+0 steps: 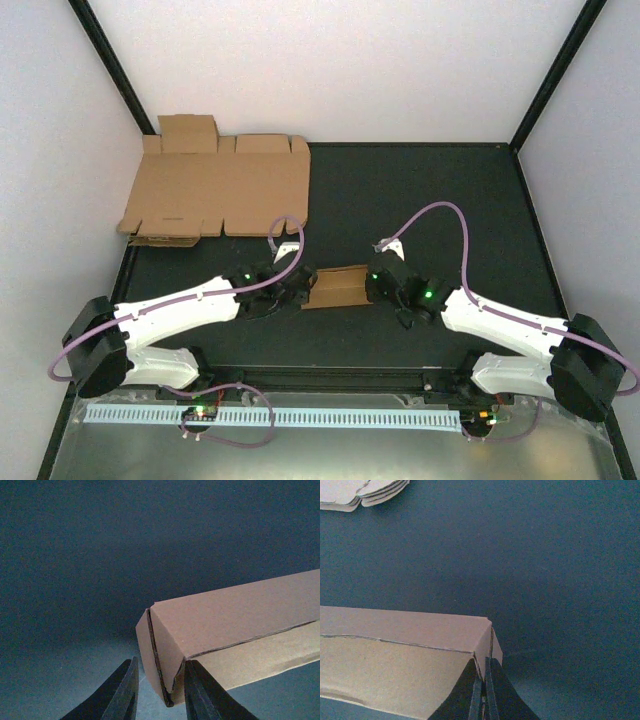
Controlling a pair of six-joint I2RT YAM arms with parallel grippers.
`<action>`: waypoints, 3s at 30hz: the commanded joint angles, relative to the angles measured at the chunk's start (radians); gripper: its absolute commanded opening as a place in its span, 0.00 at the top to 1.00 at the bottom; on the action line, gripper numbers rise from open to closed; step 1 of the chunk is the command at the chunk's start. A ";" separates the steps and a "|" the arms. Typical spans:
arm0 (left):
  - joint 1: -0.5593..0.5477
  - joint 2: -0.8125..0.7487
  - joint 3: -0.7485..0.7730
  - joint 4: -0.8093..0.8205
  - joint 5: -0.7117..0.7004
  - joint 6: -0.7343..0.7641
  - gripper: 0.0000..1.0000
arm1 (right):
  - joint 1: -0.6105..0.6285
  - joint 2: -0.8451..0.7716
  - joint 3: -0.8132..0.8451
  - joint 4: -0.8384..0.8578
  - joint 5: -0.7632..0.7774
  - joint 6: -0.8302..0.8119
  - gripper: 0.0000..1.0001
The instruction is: Fold the paper box
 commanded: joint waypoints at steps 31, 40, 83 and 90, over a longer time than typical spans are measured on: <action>0.005 -0.058 0.065 -0.039 0.001 -0.022 0.78 | 0.006 0.028 -0.015 -0.079 -0.007 -0.004 0.98; 0.005 -0.041 0.061 -0.034 -0.004 -0.029 0.98 | 0.005 0.023 -0.014 -0.083 -0.004 0.001 0.98; -0.075 -0.049 -0.033 -0.025 -0.098 -0.103 0.98 | 0.004 -0.220 -0.007 -0.166 -0.029 -0.058 0.39; -0.075 -0.048 -0.023 -0.027 -0.100 -0.098 0.98 | 0.004 -0.220 0.040 -0.183 -0.038 -0.077 0.59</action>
